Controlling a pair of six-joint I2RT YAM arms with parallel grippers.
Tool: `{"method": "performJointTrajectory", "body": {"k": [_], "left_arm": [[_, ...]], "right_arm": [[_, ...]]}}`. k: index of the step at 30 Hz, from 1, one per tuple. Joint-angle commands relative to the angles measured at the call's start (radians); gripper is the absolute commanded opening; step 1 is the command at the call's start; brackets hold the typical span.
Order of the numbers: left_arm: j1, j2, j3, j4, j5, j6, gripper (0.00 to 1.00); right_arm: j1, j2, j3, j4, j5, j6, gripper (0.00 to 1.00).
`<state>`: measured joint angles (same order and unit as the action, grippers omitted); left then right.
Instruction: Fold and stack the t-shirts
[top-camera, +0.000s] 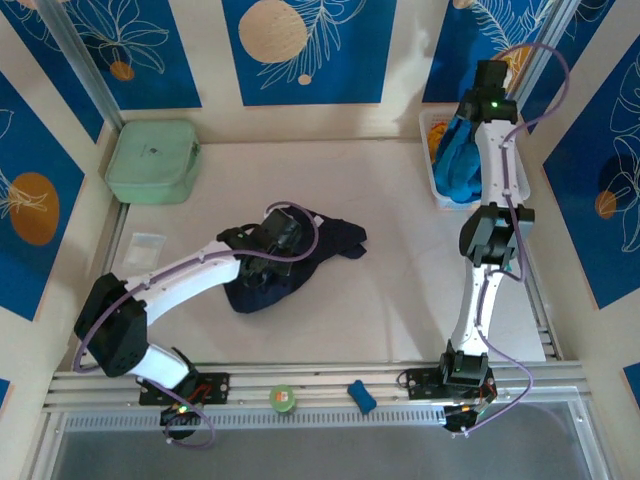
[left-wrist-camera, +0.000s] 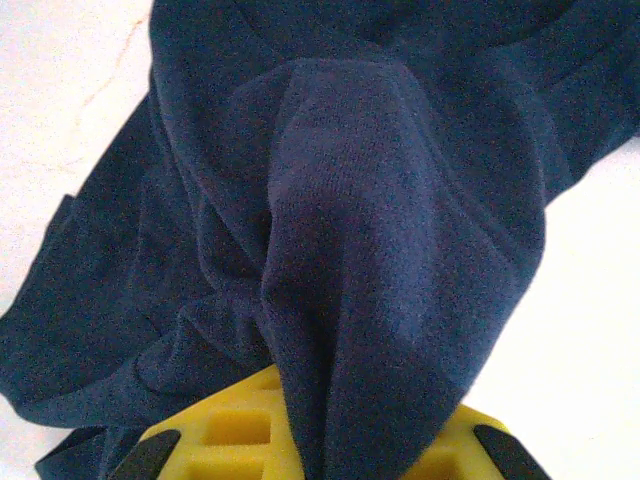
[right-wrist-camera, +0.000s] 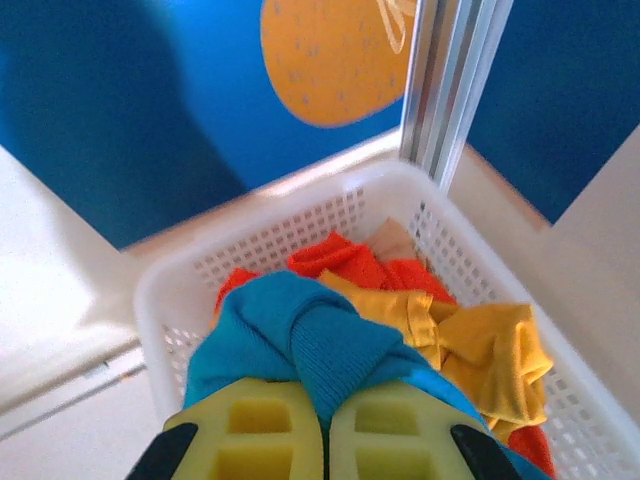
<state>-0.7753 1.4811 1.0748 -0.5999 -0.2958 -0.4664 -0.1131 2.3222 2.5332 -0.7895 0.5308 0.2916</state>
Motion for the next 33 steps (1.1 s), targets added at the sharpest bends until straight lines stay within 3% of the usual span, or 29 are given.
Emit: {"method": "performJointTrajectory", "body": {"k": [1,3,4,9,11,13,15,18,21,24,26,33], "left_arm": [[-0.026,0.011,0.046,0.0,0.008,-0.008,0.0],[-0.037,0.011,0.058,-0.008,0.012,-0.002,0.0],[-0.046,0.01,0.064,-0.013,0.014,0.002,0.0],[-0.091,-0.005,0.072,-0.026,0.044,0.031,0.0],[-0.108,-0.016,0.066,-0.023,0.064,0.042,0.2],[-0.12,-0.033,0.058,-0.023,0.079,0.049,0.49],[-0.124,-0.057,0.047,-0.022,0.087,0.049,0.67],[-0.127,-0.096,0.036,-0.037,0.081,0.054,0.8],[-0.122,-0.127,0.048,-0.09,0.019,0.047,0.89],[-0.08,-0.129,0.077,-0.197,-0.086,-0.021,0.92],[-0.023,-0.133,0.068,-0.237,-0.096,-0.07,0.91],[0.2,-0.219,-0.173,-0.07,0.117,-0.186,0.85]], "right_arm": [[-0.015,0.077,0.076,-0.143,-0.043,0.03,0.38],[-0.019,0.073,0.076,-0.164,-0.077,0.035,0.58],[-0.016,0.057,0.061,-0.166,-0.084,0.03,0.63],[0.034,-0.137,-0.191,-0.097,-0.086,-0.025,0.74],[0.074,-0.266,-0.382,-0.018,-0.078,-0.044,0.76],[0.131,-0.404,-0.596,0.068,-0.068,-0.06,0.8],[0.199,-0.511,-0.769,0.115,-0.071,-0.062,0.81],[0.312,-0.617,-0.975,0.148,-0.139,-0.052,0.81],[0.404,-0.62,-1.073,0.15,-0.285,-0.012,0.8],[0.476,-0.542,-1.071,0.141,-0.438,0.014,0.74],[0.532,-0.484,-1.047,0.144,-0.469,0.006,0.72],[0.715,-0.281,-0.837,0.083,-0.454,-0.107,0.71]]}}
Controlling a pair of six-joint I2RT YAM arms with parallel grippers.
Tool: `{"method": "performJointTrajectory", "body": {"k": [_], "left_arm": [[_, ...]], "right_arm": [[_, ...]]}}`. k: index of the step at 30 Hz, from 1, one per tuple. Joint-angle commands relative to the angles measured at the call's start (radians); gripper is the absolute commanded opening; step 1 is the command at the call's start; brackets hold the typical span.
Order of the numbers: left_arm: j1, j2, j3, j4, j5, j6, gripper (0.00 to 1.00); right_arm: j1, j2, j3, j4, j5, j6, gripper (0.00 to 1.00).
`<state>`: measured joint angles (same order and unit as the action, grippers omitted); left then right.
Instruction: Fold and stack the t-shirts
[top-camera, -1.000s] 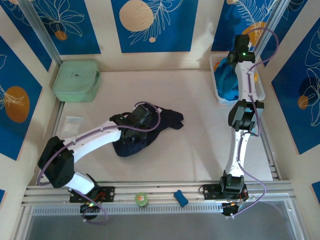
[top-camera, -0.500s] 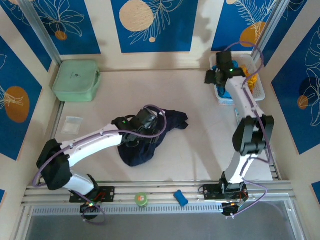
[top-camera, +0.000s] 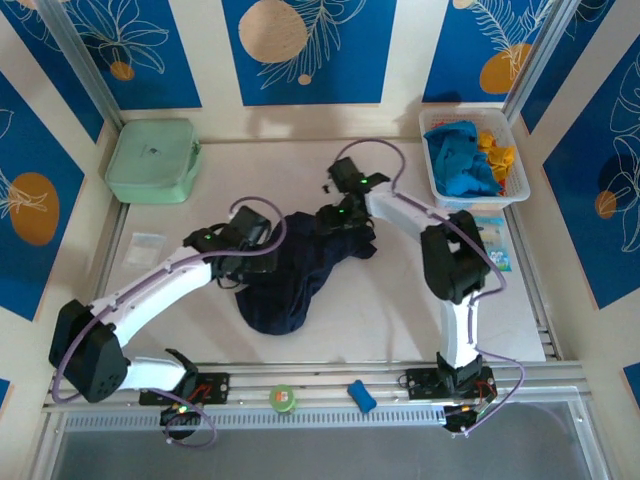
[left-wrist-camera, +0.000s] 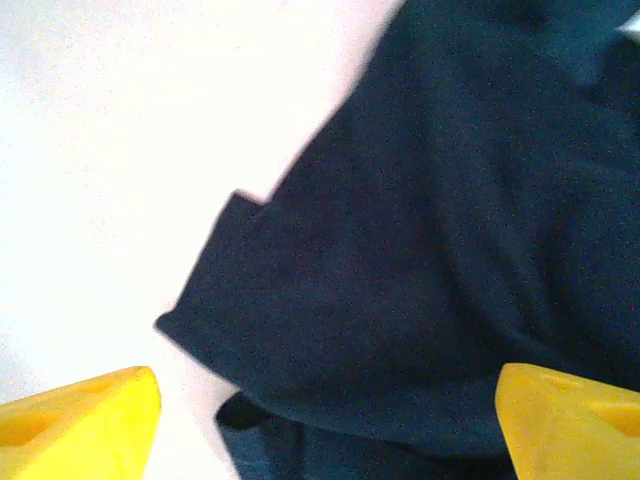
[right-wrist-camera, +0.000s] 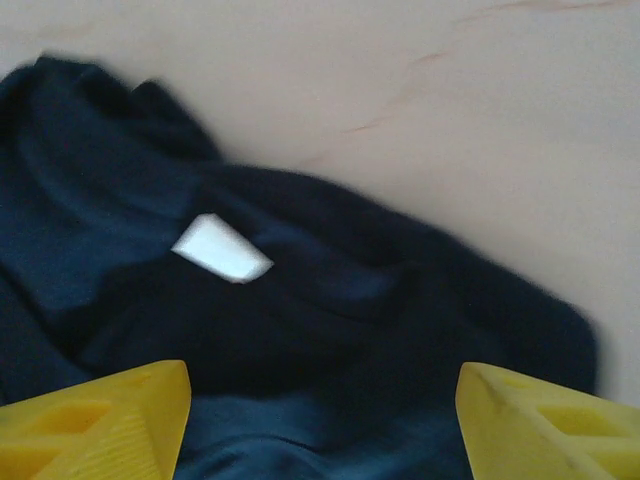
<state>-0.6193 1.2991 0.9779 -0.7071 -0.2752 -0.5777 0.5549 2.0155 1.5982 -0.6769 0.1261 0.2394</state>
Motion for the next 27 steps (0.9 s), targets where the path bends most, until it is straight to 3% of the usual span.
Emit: {"method": "performJointTrajectory", "body": {"k": [1,12,16,19,21,26,27], "left_arm": [[0.067,-0.046,-0.114,0.071,0.119,-0.088,0.84],[0.162,0.039,-0.308,0.362,0.195,-0.103,0.76],[0.189,0.15,-0.284,0.461,0.194,-0.068,0.67],[0.204,0.241,-0.203,0.477,0.188,-0.027,0.58],[0.205,0.289,-0.144,0.465,0.186,-0.006,0.48],[0.205,0.341,-0.058,0.437,0.158,0.031,0.01],[0.205,0.341,-0.047,0.428,0.148,0.038,0.0]], "right_arm": [[0.061,0.058,0.14,-0.049,-0.044,-0.065,0.71],[0.109,0.352,0.583,-0.28,0.068,0.01,0.74],[0.109,0.365,0.621,-0.321,0.103,0.069,0.74],[0.108,0.299,0.549,-0.319,0.147,0.107,0.73],[0.106,0.229,0.46,-0.298,0.166,0.135,0.73],[0.096,0.022,0.183,-0.225,0.157,0.209,0.72],[0.092,-0.015,0.129,-0.212,0.155,0.226,0.72]]}}
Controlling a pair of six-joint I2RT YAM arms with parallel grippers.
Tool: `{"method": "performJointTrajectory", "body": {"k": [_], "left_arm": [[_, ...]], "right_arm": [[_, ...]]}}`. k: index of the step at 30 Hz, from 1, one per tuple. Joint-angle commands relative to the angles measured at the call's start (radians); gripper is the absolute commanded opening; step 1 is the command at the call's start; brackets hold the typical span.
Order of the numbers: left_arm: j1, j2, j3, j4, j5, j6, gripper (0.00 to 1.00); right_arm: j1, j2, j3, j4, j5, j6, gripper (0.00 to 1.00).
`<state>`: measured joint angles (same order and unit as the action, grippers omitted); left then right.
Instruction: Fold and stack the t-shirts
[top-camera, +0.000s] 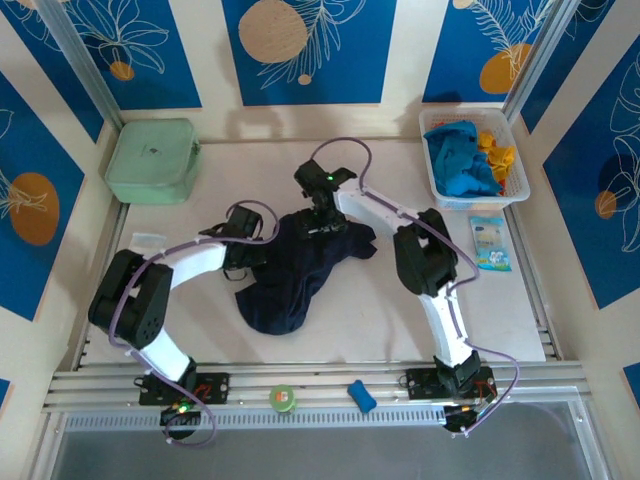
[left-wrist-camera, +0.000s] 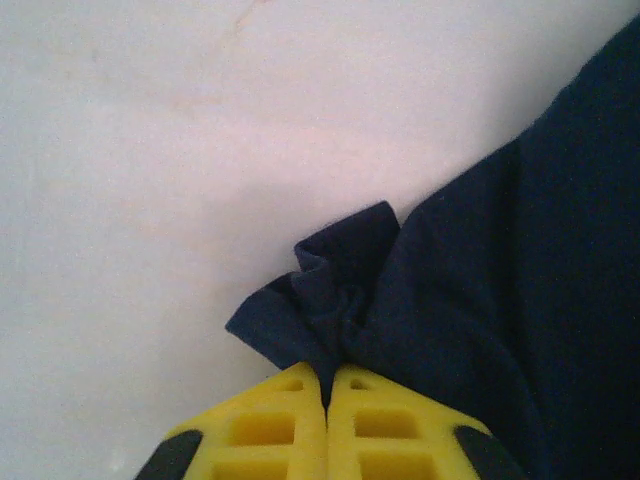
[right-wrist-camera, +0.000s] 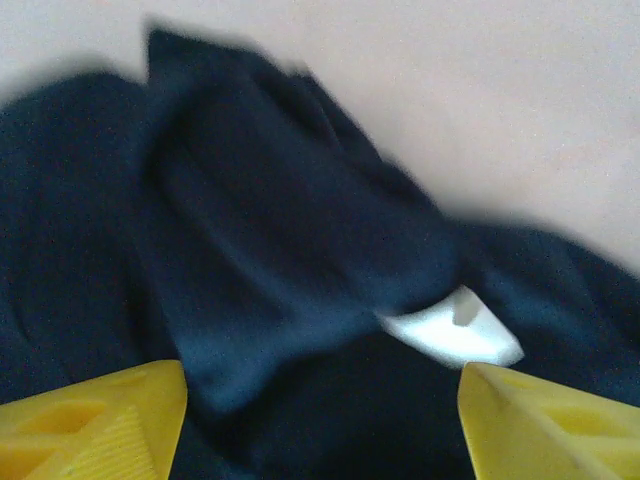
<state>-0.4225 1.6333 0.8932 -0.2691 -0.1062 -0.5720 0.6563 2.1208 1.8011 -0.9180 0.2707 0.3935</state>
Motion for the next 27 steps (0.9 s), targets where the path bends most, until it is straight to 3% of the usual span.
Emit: {"method": "performJointTrajectory", "body": {"k": [1,7,12,19,27], "left_arm": [[0.008,0.002,0.047,-0.018,-0.029,0.039,0.0],[0.008,-0.094,0.143,-0.098,-0.072,0.1,0.0],[0.005,-0.218,0.3,-0.205,0.024,0.213,0.0],[-0.015,-0.381,0.438,-0.342,0.167,0.276,0.0],[-0.1,-0.486,0.527,-0.386,0.285,0.277,0.0]], "right_arm": [[-0.014,-0.155,-0.124,0.036,0.006,0.09,0.72],[-0.075,-0.279,-0.346,0.08,-0.092,0.193,0.65],[-0.122,-0.262,-0.413,0.148,-0.208,0.234,0.56],[-0.117,-0.173,-0.37,0.189,-0.305,0.264,0.44],[-0.089,0.013,-0.171,0.234,-0.437,0.303,0.3]]}}
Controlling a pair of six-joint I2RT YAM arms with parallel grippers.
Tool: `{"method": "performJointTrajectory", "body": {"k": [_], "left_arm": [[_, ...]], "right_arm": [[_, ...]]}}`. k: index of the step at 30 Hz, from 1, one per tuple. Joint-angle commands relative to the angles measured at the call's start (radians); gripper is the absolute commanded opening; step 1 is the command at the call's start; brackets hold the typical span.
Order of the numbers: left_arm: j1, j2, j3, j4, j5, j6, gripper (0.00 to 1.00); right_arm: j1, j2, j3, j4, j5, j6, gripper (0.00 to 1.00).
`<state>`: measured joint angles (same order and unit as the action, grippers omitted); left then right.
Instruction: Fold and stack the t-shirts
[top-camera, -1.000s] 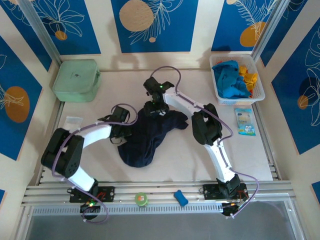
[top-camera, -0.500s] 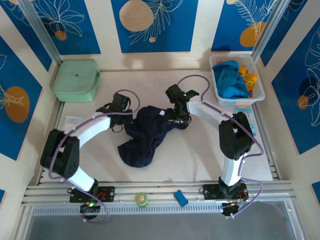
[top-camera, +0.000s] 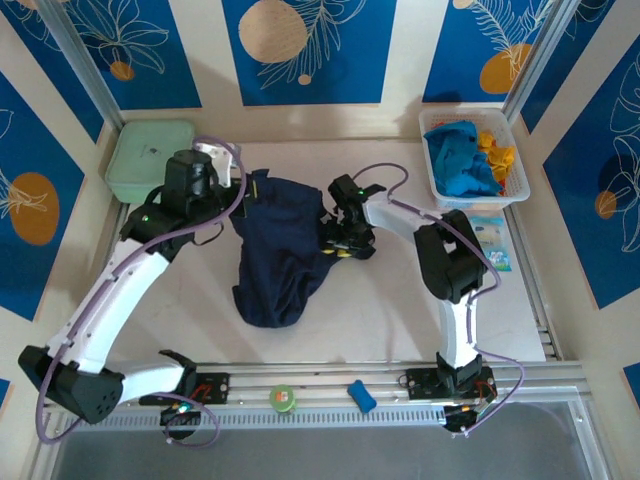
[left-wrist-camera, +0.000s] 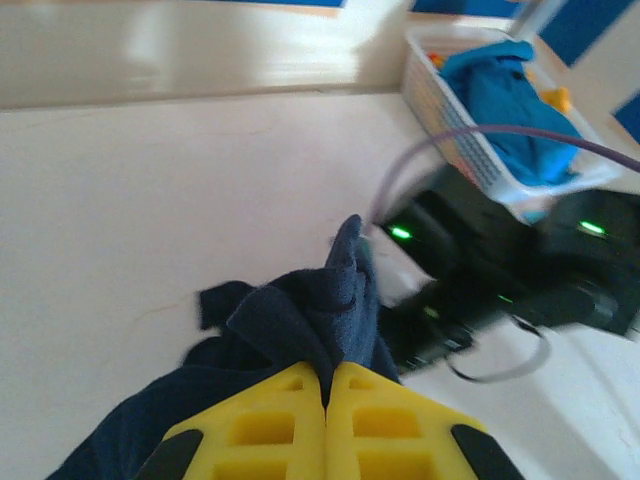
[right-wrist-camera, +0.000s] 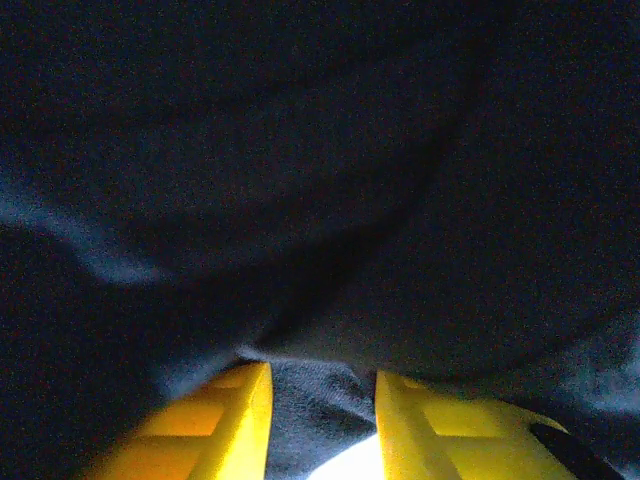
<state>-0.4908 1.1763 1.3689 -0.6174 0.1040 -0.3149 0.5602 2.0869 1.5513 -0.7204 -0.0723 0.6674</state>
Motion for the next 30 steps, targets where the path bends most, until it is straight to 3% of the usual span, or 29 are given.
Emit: {"method": "performJointTrajectory", "body": {"k": [1,5,13,16,19,22,27,30], "left_arm": [[-0.045,-0.034,0.062,-0.038,0.079,0.02,0.0],[-0.089,-0.041,0.1,-0.029,0.09,0.027,0.0],[-0.103,0.021,0.12,0.007,0.072,0.057,0.0],[-0.116,0.053,0.116,0.031,0.081,0.05,0.0],[-0.165,0.087,0.104,0.064,0.088,0.048,0.0],[-0.234,0.141,0.105,0.09,0.096,0.052,0.0],[-0.371,0.265,0.131,0.142,0.104,0.065,0.0],[-0.452,0.344,0.154,0.176,0.117,0.072,0.0]], "right_arm": [[0.006,0.072,0.116,0.044,-0.099,0.037,0.29],[0.003,0.221,0.351,0.054,-0.143,0.079,0.26],[0.01,0.658,1.07,-0.056,-0.302,0.253,0.25],[0.004,0.732,1.208,-0.062,-0.334,0.302,0.26],[-0.016,0.665,1.149,-0.076,-0.285,0.26,0.28],[-0.051,0.515,0.965,-0.079,-0.193,0.183,0.37],[-0.139,0.204,0.579,-0.05,-0.006,0.08,0.6],[-0.203,0.03,0.33,0.006,0.069,0.049,0.67]]}}
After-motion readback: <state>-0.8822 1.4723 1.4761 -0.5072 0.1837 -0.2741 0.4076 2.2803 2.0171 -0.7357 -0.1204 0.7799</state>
